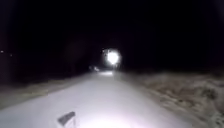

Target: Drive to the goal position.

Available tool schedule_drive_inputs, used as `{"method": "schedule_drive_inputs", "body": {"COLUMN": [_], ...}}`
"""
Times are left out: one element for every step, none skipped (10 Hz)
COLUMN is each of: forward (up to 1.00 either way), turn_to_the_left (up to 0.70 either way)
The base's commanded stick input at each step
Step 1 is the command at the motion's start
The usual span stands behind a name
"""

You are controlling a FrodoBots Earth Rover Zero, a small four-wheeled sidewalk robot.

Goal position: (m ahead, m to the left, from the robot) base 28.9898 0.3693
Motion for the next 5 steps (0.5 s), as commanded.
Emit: {"method": "schedule_drive_inputs", "body": {"forward": [1.00, 1.00, 1.00, 1.00, 1.00], "turn_to_the_left": [0.00, 0.00, 0.00, 0.00, 0.00]}}
